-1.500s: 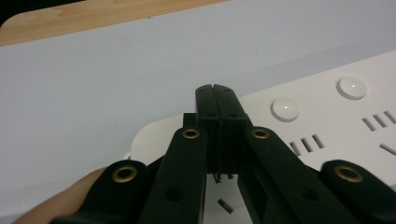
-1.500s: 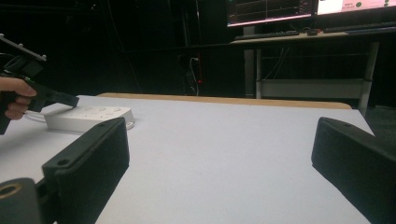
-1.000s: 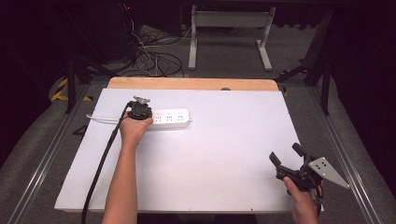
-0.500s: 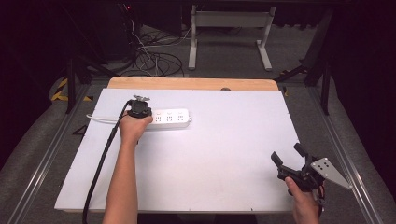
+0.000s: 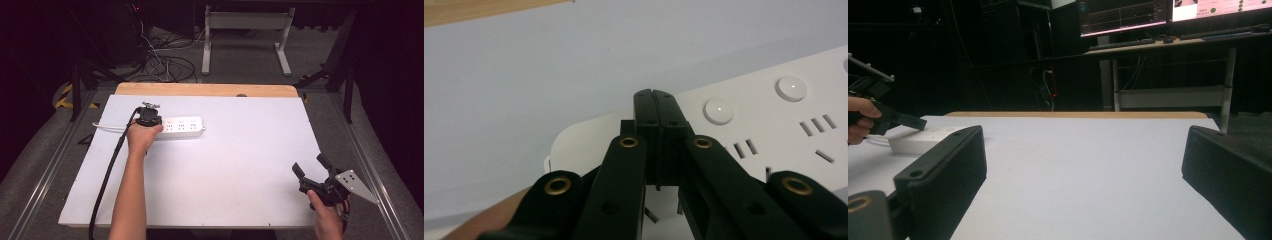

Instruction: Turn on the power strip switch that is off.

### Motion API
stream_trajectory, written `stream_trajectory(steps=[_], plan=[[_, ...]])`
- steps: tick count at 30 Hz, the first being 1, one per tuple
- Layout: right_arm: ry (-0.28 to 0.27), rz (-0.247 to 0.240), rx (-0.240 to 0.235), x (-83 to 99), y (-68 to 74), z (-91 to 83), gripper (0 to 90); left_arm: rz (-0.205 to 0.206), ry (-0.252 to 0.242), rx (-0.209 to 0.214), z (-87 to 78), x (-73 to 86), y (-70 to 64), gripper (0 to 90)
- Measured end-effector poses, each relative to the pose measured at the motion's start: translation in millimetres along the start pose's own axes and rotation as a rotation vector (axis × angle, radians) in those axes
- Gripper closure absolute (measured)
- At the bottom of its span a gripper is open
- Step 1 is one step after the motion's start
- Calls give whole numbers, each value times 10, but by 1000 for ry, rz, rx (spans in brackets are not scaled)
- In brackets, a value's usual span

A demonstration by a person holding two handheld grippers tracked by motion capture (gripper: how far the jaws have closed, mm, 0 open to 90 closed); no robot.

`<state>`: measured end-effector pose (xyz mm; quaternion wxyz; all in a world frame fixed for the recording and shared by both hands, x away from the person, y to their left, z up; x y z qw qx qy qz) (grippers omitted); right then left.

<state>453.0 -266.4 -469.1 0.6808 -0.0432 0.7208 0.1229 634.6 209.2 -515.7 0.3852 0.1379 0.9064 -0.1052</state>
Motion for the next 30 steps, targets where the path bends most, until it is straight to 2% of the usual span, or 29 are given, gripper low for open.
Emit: stream_trajectory(steps=[3, 6, 10, 15, 16, 17, 22, 30], plan=[[0, 8, 4, -3, -8, -11, 47, 8, 2, -6, 1, 1, -4, 900], [-6, 10, 8, -16, -18, -37, 47, -12, 0, -2, -9, 17, 16, 900], [-11, 12, 11, -28, -31, -49, 46, -6, 1, 4, -11, 17, 22, 900], [-16, 15, 11, -41, -32, -44, 46, -22, -6, -2, -3, 21, 36, 900], [-16, 15, 11, -41, -32, -44, 46, -20, 3, 7, -3, 19, 32, 900], [-17, 15, 8, -45, -23, -40, 46, -33, 2, 5, -6, 22, 33, 900], [-14, 18, 5, -39, -11, -12, 46, -18, 5, -5, -5, 18, 25, 900], [-13, 15, -1, -36, 11, -4, 46, -18, 2, -1, -9, 21, 30, 900]])
Point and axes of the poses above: each handheld gripper's, and its own axes: z roughly forward along the jaws, x roughly out of its underside, y roughly to its left, the point moved 8 cm from there along z, roughly forward along the jaws, and after that the axes turned 11 degrees about x, right-handed, at the moved point
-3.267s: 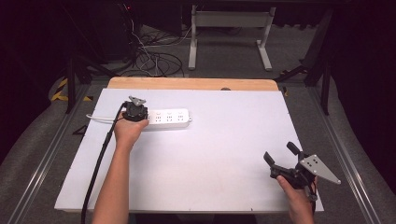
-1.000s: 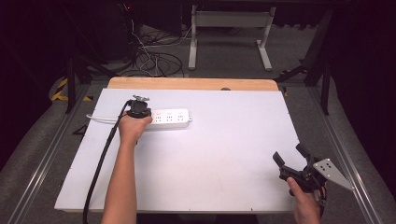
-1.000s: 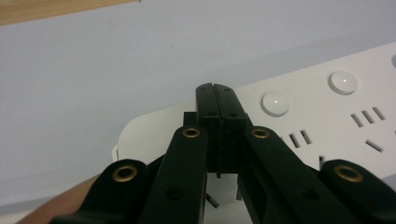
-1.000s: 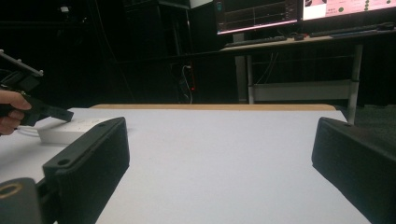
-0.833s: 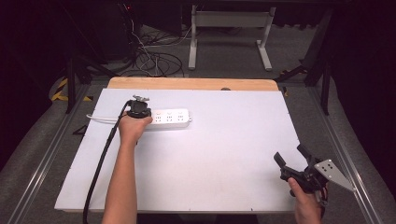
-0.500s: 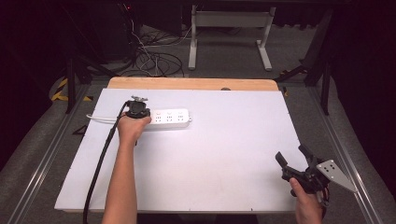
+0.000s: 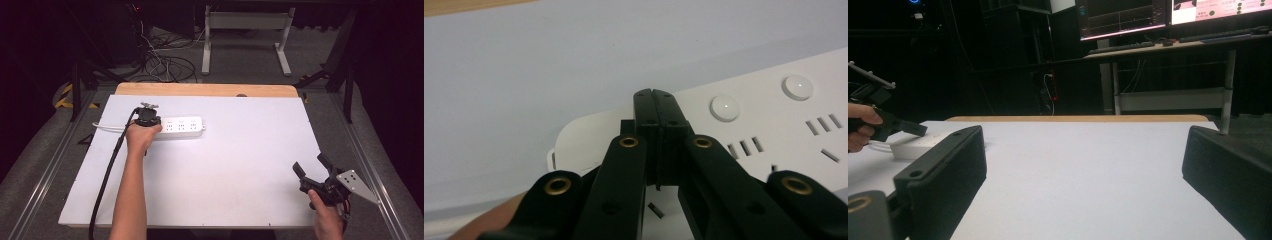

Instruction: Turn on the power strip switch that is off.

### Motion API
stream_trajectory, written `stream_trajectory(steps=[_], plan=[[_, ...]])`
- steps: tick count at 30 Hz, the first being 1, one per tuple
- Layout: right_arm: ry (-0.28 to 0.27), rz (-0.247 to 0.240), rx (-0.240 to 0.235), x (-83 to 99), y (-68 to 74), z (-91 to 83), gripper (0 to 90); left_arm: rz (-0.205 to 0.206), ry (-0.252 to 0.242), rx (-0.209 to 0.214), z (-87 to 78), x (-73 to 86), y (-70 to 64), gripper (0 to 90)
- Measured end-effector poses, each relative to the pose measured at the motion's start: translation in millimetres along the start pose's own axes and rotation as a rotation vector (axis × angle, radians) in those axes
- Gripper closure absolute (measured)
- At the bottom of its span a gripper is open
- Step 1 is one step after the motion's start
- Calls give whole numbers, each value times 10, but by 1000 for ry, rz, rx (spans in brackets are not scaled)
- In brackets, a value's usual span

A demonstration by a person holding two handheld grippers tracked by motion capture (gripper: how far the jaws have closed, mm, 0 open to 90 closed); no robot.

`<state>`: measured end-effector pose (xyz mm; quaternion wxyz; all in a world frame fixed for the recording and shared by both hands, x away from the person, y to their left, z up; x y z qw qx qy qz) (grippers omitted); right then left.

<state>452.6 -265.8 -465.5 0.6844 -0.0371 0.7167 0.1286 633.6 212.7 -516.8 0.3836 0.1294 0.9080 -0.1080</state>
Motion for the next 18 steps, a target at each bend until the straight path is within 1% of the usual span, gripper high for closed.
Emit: stream_trajectory(steps=[1, 2, 3, 4, 5, 7, 9, 10, 12, 13, 16, 18], plan=[[1, 2, 2, 0, -11, -3, 46, -5, -1, 4, -3, 4, -1, 900], [1, 2, 5, 2, -16, -4, 46, 1, -3, 7, -5, 3, 7, 900], [3, 0, 4, 5, -17, -5, 46, -7, -4, 14, -11, 9, 9, 900], [3, 0, 4, 5, -17, -5, 46, -3, -2, 15, -14, 10, 12, 900], [3, 0, 6, 7, -21, -5, 47, 9, 3, 10, -14, 10, 6, 900], [3, 0, 5, 4, -20, -7, 47, 6, -6, 7, -12, 11, 4, 900], [-1, 3, 7, -3, -23, -9, 47, 24, -4, -6, -12, 14, -3, 900], [-1, 3, 7, -3, -23, -9, 47, 25, -6, -6, -12, 14, -3, 900], [-4, 4, 11, -6, -33, -12, 47, 19, -15, 5, -18, 0, -7, 900], [-2, 4, 10, -2, -31, -9, 47, 30, -15, 25, -15, -4, -22, 900], [6, -1, 6, 16, -19, 6, 48, 23, -26, 33, -26, -20, -24, 900], [9, -4, 5, 24, -6, 21, 48, 34, -32, 22, -25, -15, -24, 900]])
Point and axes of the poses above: each handheld gripper's, and its own axes: z roughly forward along the jaws, x roughly out of its underside, y roughly to its left, the point moved 8 cm from there along z, roughly forward along the jaws, and after that the axes turned 11 degrees about x, right-handed, at the moved point
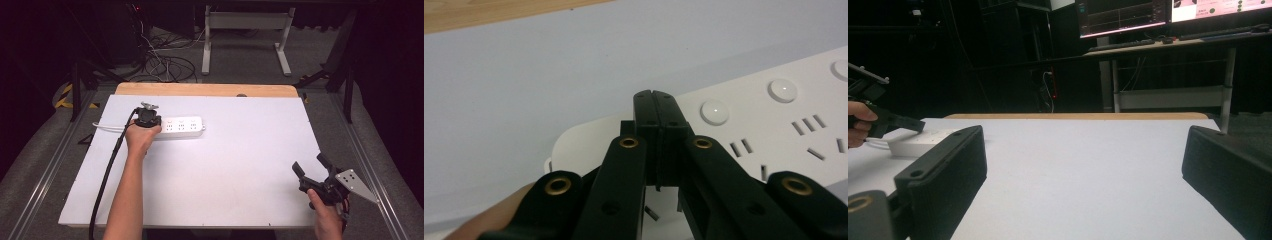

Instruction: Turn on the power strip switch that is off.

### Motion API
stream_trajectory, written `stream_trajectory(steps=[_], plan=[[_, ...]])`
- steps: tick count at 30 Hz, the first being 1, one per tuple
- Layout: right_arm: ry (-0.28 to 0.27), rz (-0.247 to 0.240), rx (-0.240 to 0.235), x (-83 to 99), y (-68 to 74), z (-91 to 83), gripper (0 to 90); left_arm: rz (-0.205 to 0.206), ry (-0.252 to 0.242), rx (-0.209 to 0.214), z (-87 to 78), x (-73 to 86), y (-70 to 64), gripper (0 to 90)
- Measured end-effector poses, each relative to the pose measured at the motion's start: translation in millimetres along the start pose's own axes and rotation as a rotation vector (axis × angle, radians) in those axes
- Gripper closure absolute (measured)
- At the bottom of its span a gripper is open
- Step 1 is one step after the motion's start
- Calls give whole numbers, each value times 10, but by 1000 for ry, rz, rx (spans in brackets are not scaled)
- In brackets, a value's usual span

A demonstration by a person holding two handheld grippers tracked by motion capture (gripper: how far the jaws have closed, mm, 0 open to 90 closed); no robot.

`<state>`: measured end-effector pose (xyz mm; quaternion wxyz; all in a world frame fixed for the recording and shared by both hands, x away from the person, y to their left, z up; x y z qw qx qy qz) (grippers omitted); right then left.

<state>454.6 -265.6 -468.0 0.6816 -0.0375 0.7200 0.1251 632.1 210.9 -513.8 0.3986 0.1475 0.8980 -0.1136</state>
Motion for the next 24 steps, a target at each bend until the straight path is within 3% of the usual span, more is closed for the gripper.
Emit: stream_trajectory(steps=[10, 24], plan=[[9, -14, -16, 20, 68, 53, 48, 16, -114, -4, -186, -29, 17, 900], [11, -17, -18, 20, 91, 78, 49, 40, -212, 0, -435, -25, 50, 900]])
Point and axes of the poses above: each handheld gripper's, and its own axes: z roughly forward along the jaws, x roughly out of its underside, y roughly to its left, the point moved 8 cm from there along z, roughly forward along the jaws, and after that the axes turned 11 degrees about x, right-handed, at the moved point
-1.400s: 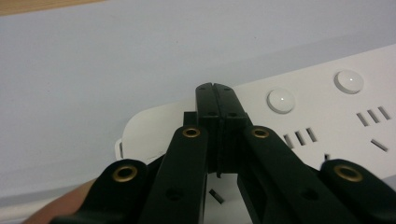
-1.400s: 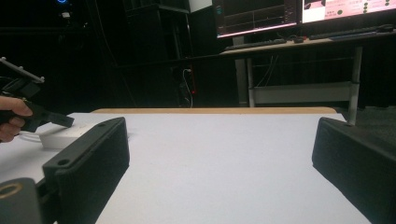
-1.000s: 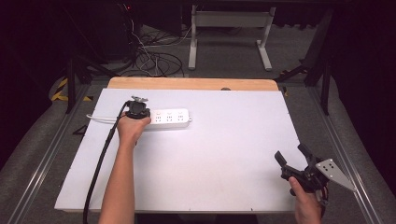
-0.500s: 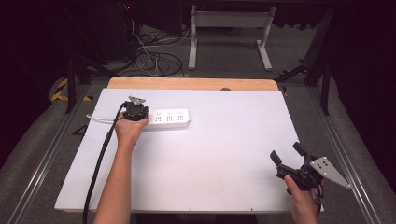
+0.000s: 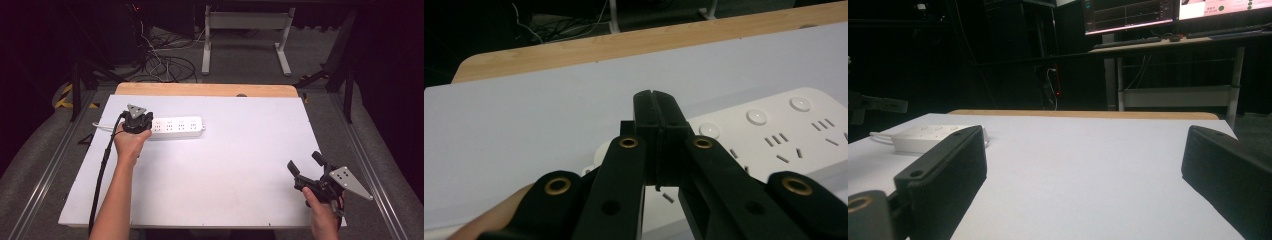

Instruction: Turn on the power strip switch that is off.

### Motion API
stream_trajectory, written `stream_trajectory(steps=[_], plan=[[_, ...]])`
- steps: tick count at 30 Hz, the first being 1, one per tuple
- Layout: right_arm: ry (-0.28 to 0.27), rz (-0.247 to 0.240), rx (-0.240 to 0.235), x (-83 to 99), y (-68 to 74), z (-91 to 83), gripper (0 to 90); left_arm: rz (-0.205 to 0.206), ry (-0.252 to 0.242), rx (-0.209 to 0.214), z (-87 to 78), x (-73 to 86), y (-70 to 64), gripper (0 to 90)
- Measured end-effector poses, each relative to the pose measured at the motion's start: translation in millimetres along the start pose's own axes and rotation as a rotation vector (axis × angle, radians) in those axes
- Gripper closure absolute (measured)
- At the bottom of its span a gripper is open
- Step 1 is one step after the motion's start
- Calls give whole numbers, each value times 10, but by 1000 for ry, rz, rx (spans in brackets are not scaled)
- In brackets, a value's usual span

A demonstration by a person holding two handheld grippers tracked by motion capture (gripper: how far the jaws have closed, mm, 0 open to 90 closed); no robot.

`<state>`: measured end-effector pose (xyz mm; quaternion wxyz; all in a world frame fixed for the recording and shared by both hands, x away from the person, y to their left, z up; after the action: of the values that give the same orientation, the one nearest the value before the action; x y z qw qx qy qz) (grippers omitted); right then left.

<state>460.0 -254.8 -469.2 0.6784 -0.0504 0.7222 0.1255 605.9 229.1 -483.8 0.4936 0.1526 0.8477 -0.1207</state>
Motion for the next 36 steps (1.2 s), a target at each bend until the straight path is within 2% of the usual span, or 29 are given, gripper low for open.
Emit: stream_trajectory(steps=[1, 7, 13, 17, 21, 24, 30, 32, 35, 36], plan=[[0, 0, 1, -1, -2, 0, 49, -3, -19, 12, -39, 7, -23, 900], [-1, -2, -1, -6, 0, -1, 49, -9, -65, 8, -174, 42, -25, 900], [0, -7, 0, -5, 13, 5, 49, -27, -139, -12, -337, 46, 64, 900], [4, -11, -2, -4, 25, 17, 50, -14, -188, -34, -462, 14, 99, 900], [1, -11, -2, -7, 28, 23, 50, -1, -217, -48, -586, 29, 94, 899], [2, -15, -8, -9, 46, 24, 52, -19, -242, -38, -717, 55, 81, 899], [6, -32, -22, -9, 101, 90, 53, -28, -308, -36, -1001, 123, 20, 887], [7, -33, -27, -7, 113, 102, 53, -11, -325, -42, -1116, 144, -13, 885], [13, -43, -35, -1, 156, 148, 52, -13, -348, -49, -1253, 170, -7, 884], [13, -43, -35, -1, 156, 148, 52, -13, -348, -49, -1253, 170, -7, 884]])
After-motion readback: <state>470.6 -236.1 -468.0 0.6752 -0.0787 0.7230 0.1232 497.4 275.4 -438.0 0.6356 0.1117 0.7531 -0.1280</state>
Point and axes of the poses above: each handheld gripper's, and its own axes: z roughly forward along the jaws, x roughly out of its underside, y roughly to its left, the point moved 8 cm from there along z, roughly forward along the jaws, and after that the axes turned 11 degrees about x, right-handed, at the moved point
